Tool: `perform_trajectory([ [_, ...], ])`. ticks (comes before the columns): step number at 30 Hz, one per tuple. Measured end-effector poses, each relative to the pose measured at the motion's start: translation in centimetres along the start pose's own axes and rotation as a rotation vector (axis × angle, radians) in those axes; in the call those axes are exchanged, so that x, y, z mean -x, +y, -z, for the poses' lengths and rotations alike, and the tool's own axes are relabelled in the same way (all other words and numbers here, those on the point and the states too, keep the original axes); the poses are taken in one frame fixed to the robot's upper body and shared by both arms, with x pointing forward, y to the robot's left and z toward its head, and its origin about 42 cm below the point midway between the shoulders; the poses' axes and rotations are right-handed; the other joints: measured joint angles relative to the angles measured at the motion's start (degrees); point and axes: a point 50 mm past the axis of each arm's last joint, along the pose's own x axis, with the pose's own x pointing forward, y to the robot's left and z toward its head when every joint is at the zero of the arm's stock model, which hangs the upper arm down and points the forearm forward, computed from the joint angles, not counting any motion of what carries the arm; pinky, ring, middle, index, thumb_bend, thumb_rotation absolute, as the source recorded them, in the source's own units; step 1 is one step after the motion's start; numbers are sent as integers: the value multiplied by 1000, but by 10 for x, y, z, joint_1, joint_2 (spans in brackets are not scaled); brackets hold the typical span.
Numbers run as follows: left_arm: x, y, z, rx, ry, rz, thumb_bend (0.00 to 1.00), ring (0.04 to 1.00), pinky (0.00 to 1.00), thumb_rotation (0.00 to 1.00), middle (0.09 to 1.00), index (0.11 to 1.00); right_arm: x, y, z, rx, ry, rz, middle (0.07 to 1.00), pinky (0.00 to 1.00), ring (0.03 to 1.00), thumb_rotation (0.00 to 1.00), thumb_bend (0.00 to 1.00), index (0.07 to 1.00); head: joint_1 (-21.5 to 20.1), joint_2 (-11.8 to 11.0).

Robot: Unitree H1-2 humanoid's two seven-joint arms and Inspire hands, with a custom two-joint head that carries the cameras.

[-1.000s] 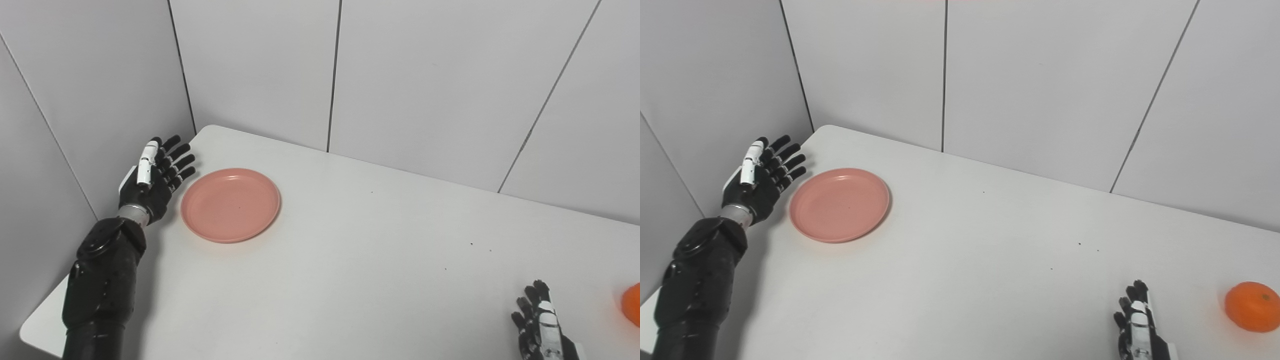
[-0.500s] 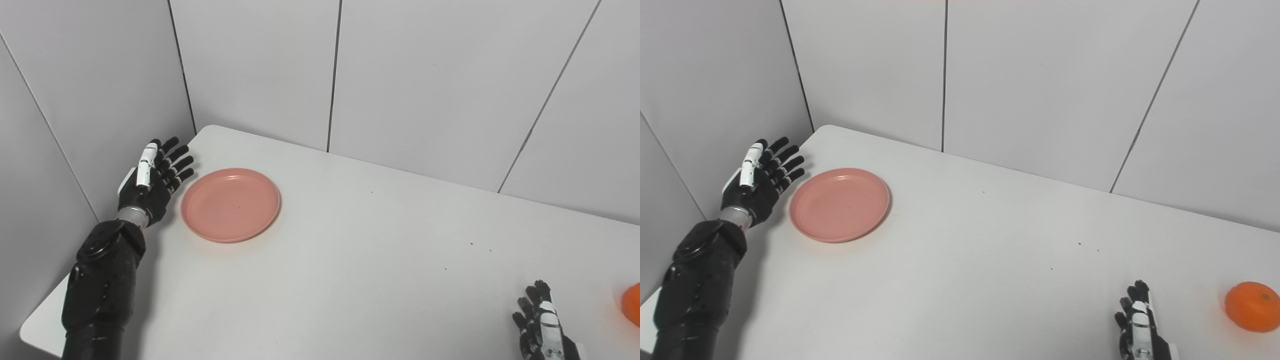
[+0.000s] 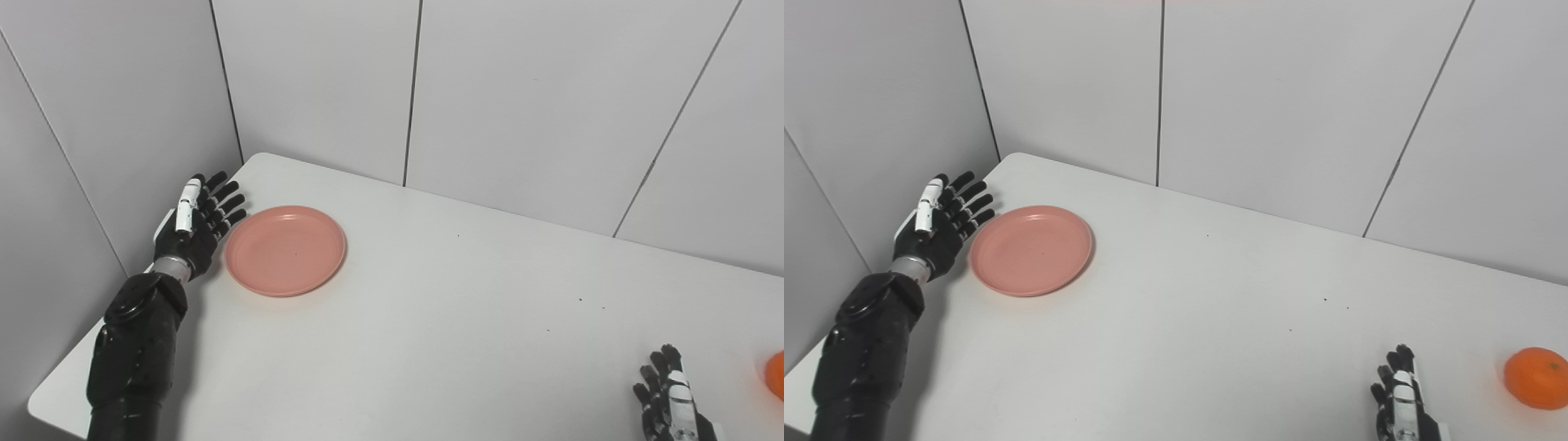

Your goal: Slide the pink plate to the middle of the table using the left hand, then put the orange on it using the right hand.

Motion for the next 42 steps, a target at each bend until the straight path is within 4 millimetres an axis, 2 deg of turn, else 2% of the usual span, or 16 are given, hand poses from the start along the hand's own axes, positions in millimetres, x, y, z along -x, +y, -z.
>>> perform_trajectory([
  [10,-3,2,15,5,30,-10,286,891,900,1000,891,877,0,-1,0,-5,2,0,1000,1000,1000,1000,74,1000,1,2],
  [24,-8,0,21,-4,13,1,307,896,897,1000,898,884,0,-1,-2,-4,7,0,1000,1000,1000,1000,75,1000,1,4],
  [29,-9,-2,26,-8,9,30,318,864,855,1000,871,860,0,-1,-2,-3,6,-1,1000,1000,1000,1000,73,1000,1,4],
  [37,-13,-12,29,-14,20,52,329,822,796,1000,835,822,0,-1,-1,-5,11,-2,1000,1000,1000,1000,76,1000,-3,7],
  [42,-12,-26,34,-12,35,89,326,827,801,1000,845,829,0,-1,-1,-5,11,-1,1000,1000,1000,1000,78,1000,-3,9],
])
